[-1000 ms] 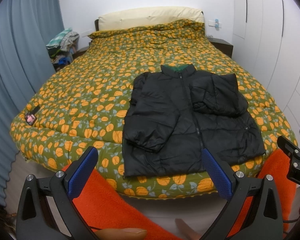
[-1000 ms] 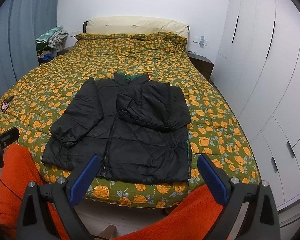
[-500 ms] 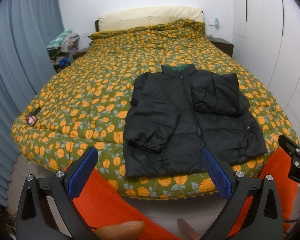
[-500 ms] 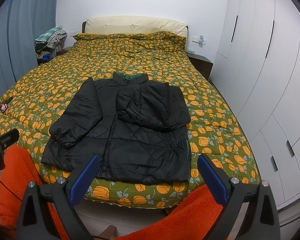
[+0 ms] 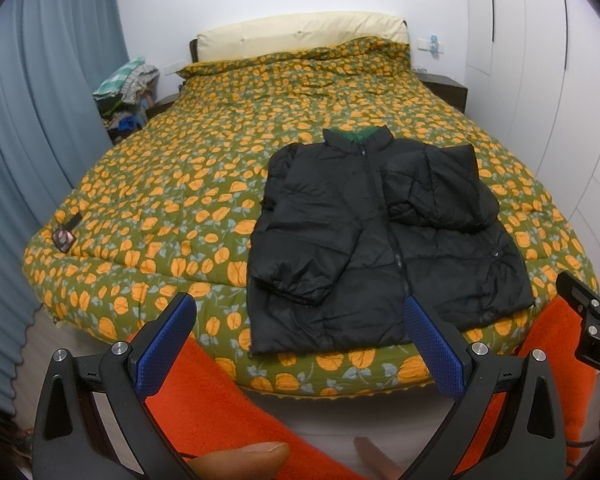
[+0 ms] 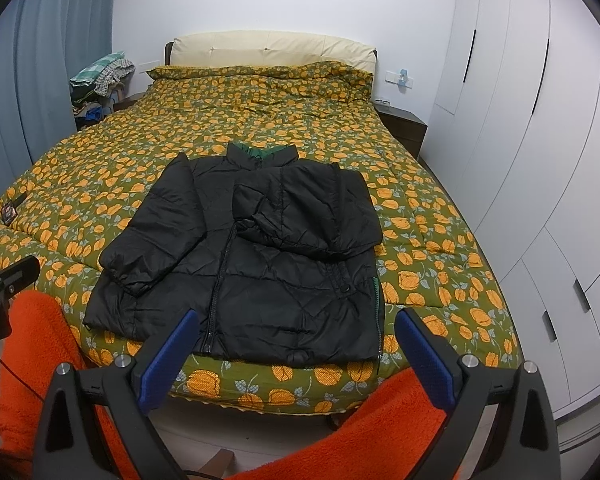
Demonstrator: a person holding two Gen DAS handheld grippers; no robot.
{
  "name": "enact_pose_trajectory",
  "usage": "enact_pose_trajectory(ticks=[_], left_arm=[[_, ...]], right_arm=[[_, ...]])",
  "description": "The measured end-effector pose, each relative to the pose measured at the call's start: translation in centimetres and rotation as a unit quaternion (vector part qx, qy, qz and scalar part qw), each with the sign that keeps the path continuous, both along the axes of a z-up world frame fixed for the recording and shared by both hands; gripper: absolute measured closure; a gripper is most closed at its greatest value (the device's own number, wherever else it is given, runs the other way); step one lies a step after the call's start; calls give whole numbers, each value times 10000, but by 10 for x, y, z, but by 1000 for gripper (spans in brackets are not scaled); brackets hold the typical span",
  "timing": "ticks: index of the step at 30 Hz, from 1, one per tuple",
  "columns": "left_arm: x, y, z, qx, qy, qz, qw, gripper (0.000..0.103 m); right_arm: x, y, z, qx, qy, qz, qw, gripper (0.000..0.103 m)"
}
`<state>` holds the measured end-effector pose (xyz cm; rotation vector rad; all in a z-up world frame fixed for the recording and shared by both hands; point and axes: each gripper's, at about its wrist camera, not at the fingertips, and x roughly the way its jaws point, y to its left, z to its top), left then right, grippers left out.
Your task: Fold large clothes
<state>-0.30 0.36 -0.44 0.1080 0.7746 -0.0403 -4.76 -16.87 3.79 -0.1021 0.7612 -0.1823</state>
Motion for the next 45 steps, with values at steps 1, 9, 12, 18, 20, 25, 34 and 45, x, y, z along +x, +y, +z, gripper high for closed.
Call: enact_pose_trajectory(ticks=[1, 9, 12, 18, 20, 25, 34, 45], left_arm=[[0, 0, 0, 1, -2, 1, 10000, 0], [0, -1, 0, 5, 4, 1, 10000, 0], [0, 0, -1, 11, 4, 4, 10000, 0], [0, 0, -1, 11, 8, -2, 10000, 0], [0, -1, 0, 15, 8, 1, 10000, 0], [0, 0, -1, 10, 12, 0, 10000, 0], [0, -2, -1, 20, 7, 1, 10000, 0], [1, -2, -3, -42, -43, 4, 10000, 0]], right_arm=[[0, -1, 0, 9, 5, -1, 10000, 3], [1, 0, -1, -1, 5, -9, 10000, 3], [1, 0, -1, 11, 11, -5, 10000, 3], [1, 0, -1, 6, -4, -8, 10000, 3], [0, 0, -1, 3, -1, -3, 10000, 3], [0, 0, -1, 12, 9, 3, 10000, 3], [0, 0, -1, 7, 6, 1, 10000, 3], [1, -3, 2, 29, -82, -42, 10000, 3]])
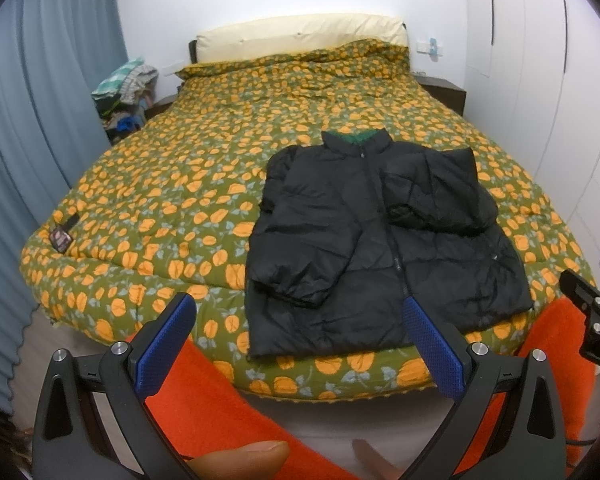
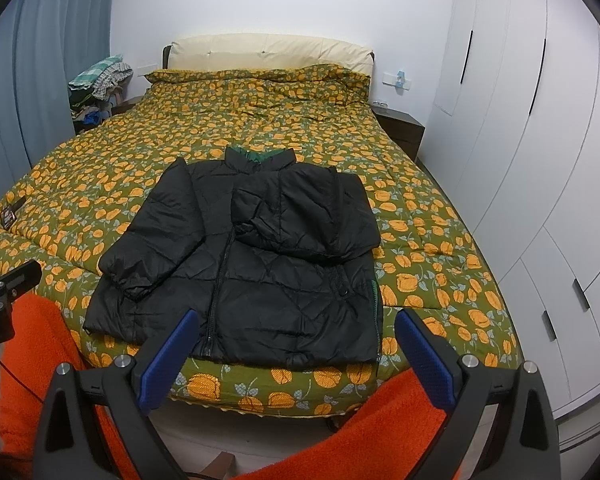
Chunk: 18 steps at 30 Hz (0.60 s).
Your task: Fold large clothes
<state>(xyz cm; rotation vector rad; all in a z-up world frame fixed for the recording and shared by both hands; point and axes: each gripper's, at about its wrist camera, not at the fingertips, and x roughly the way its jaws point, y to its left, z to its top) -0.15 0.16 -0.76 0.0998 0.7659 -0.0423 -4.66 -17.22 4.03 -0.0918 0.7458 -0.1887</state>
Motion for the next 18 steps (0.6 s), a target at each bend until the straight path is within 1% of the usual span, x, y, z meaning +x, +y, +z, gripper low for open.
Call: enact_pose_trajectory(ticks=[6, 10, 13, 18], left_arm=[[5, 3, 3, -167, -45, -35, 9998, 0], [7, 3, 4, -223, -181, -159, 9995, 0], [12, 3, 2, -298, -206, -281, 9990, 0], [24, 1, 2, -209, -257, -345, 9989, 0]], right_arm=[[2, -3, -2, 5, 27, 3, 10000, 3], [4, -3, -4, 0, 37, 32, 10000, 3], [6, -3, -6, 27, -21, 98, 9999, 3], [22, -5, -15, 77, 32, 234, 9997, 3]])
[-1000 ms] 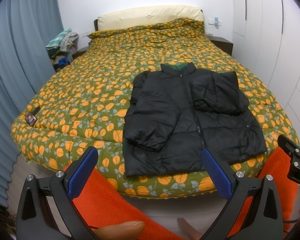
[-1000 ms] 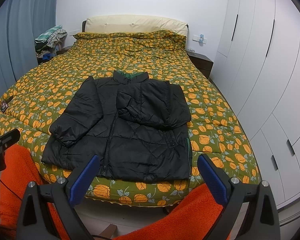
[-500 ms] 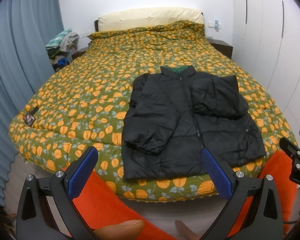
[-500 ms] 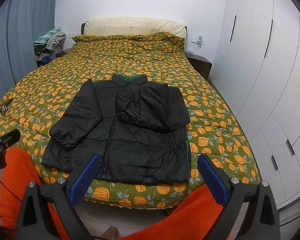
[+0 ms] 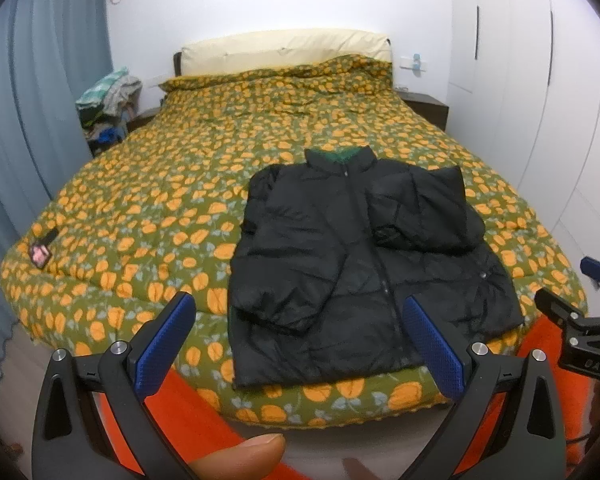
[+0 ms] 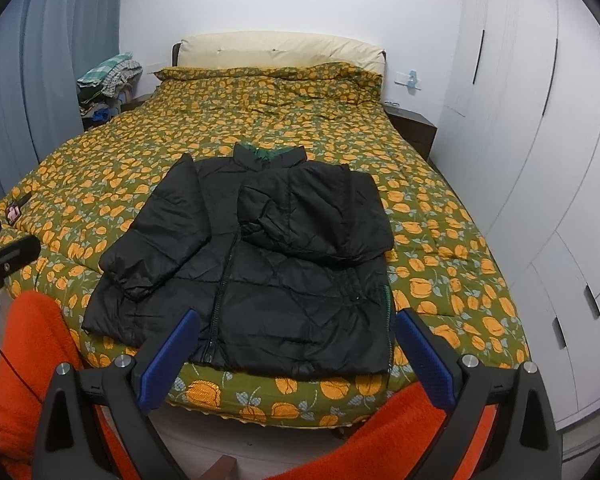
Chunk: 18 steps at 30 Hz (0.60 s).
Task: Fold large clothes
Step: 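Grasp the folded jacket sleeve with the right tool and pull it outward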
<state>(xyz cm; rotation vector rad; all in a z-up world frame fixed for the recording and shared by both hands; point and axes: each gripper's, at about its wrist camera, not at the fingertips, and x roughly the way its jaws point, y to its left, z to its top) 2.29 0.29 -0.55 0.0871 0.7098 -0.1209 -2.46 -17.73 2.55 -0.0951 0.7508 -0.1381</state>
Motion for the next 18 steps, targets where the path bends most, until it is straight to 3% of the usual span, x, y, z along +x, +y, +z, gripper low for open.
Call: enact_pose_trajectory(ticks=[10, 15, 18], left_arm=[[21, -1, -11, -31, 238, 27, 9997, 0], [26, 3, -17, -68, 286, 185, 9994, 0], [27, 6, -20, -78, 336, 250, 9991, 0]], right_arm=[[43, 13, -15, -213, -45, 133, 9997, 3], [108, 30, -38, -696, 22, 144, 9975, 3], [172, 55, -60, -986, 18, 144, 9950, 3]])
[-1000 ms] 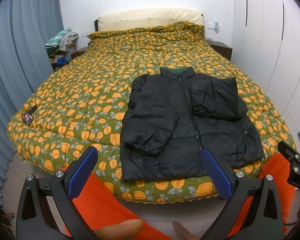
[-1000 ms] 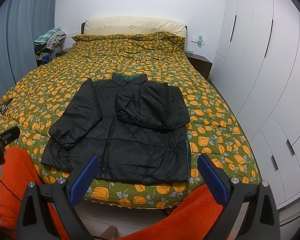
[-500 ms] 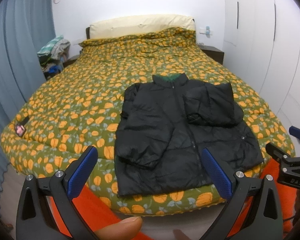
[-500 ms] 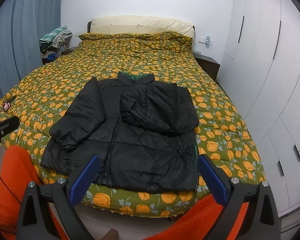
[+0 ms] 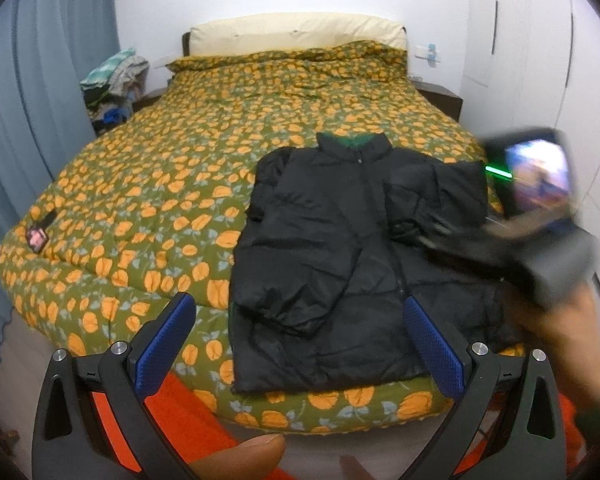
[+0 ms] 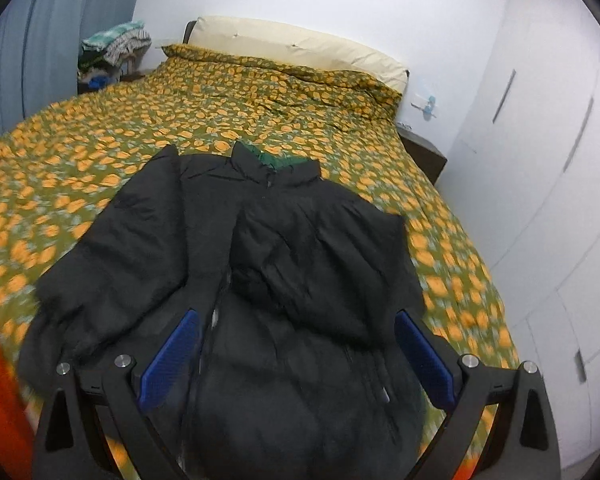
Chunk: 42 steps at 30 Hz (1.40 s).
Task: Fold large clothes
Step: 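Grasp the folded jacket sleeve with the right tool and pull it outward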
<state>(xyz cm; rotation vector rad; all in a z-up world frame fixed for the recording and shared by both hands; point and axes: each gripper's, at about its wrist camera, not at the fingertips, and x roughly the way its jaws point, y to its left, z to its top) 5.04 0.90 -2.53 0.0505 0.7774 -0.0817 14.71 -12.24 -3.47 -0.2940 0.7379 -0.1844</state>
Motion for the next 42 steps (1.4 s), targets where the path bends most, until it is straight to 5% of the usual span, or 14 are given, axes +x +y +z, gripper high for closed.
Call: enact_pose_trajectory(ticks=[8, 12, 14, 16, 20, 26, 32, 37, 41, 42], left_arm=[[0, 18, -13, 51, 235, 284, 9993, 0], [3, 26, -22, 124, 404, 436, 9982, 0], [5, 28, -26, 129, 451, 479, 9977, 0], [9, 28, -29, 112, 482, 481, 9976, 0], [16, 18, -33, 49, 561, 277, 9980, 0], [19, -4, -21, -32, 437, -114, 9990, 0], [20, -15, -15, -47, 342, -274, 9990, 0], [22, -28, -14, -27, 356, -410, 9985, 0], [21, -36, -12, 8, 372, -505, 9980, 0], [21, -37, -12, 33, 374, -514, 9980, 0]], right_arm=[[136, 51, -80, -975, 175, -990, 9902, 3], [155, 48, -99, -1395, 41, -1327, 9813, 4], [150, 34, -95, -1250, -156, -1241, 9842, 18], [138, 13, -84, -779, -222, -1049, 9912, 62], [93, -38, -42, 220, -563, -992, 9932, 93], [11, -125, 34, 1163, -1060, -978, 9827, 95], [-52, -242, 73, 1214, -1090, -1598, 9736, 95], [-72, -334, 52, 1327, -779, -2207, 9631, 95], [-90, -418, 4, 2069, -461, -2810, 9360, 91], [-95, -439, -10, 2355, -326, -2930, 9261, 83]])
